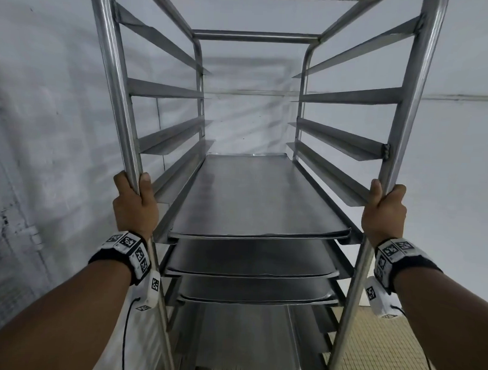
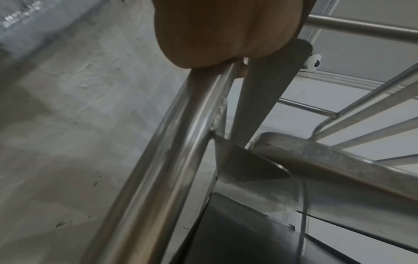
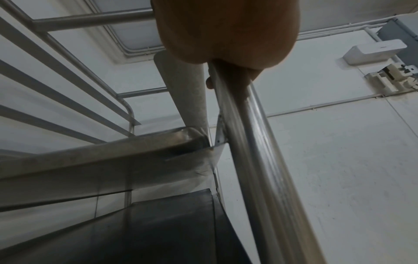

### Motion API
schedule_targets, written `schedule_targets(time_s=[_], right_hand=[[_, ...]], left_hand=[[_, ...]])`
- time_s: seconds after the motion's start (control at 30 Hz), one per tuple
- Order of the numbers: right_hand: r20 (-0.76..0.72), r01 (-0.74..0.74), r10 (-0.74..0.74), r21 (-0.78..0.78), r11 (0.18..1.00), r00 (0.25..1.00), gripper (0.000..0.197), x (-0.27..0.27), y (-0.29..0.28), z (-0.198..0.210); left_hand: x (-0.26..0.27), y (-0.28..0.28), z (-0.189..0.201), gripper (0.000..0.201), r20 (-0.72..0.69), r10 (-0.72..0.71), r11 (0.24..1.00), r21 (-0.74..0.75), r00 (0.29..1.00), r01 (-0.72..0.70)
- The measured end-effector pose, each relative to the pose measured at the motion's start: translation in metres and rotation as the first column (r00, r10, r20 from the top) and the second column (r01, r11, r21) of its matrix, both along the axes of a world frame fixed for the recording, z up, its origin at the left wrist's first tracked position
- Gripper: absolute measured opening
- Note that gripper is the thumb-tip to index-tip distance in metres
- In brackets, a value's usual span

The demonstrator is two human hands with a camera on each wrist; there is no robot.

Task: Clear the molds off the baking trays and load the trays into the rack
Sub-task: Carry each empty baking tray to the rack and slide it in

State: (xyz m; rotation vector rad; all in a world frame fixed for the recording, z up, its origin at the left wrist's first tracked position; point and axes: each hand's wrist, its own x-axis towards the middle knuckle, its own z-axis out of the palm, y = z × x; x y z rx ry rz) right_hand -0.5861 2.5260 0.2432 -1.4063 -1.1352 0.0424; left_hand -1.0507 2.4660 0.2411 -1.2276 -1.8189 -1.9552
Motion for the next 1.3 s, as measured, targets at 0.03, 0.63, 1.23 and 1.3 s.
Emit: schedule_targets(time_s=[0.03, 0.63, 1.23, 1.3], right_hand=[[0.001, 0.003, -0.003, 0.0, 1.0, 1.0, 0.05, -0.002, 0.005, 0.0], [-0.004, 0.049, -0.049, 0.056, 0.997, 0.999, 0.057, -0.021, 0.063, -0.009], [-0.022, 0.022, -0.03, -0.308, 0.951, 0.999, 0.061, -0.052, 0.016, 0.02], [-0.031, 0.015, -0.027, -0.339, 0.941, 0.999, 0.075, -0.073, 0.007, 0.014]], left_hand=[[-0.002, 0.006, 0.0, 0.05, 0.001, 0.001, 1.0, -0.002, 1.0, -0.001], [-0.025, 0.068, -0.004, 0.055, -0.001, -0.001, 1.0, 0.019, 1.0, 0.001], [-0.005, 0.034, 0.035, 0.078, 0.275, -0.131, 0.887, -0.397, 0.953, 0.237], [0.017, 0.025, 0.036, 0.107, 0.276, -0.1, 0.839, -0.493, 0.956, 0.23]])
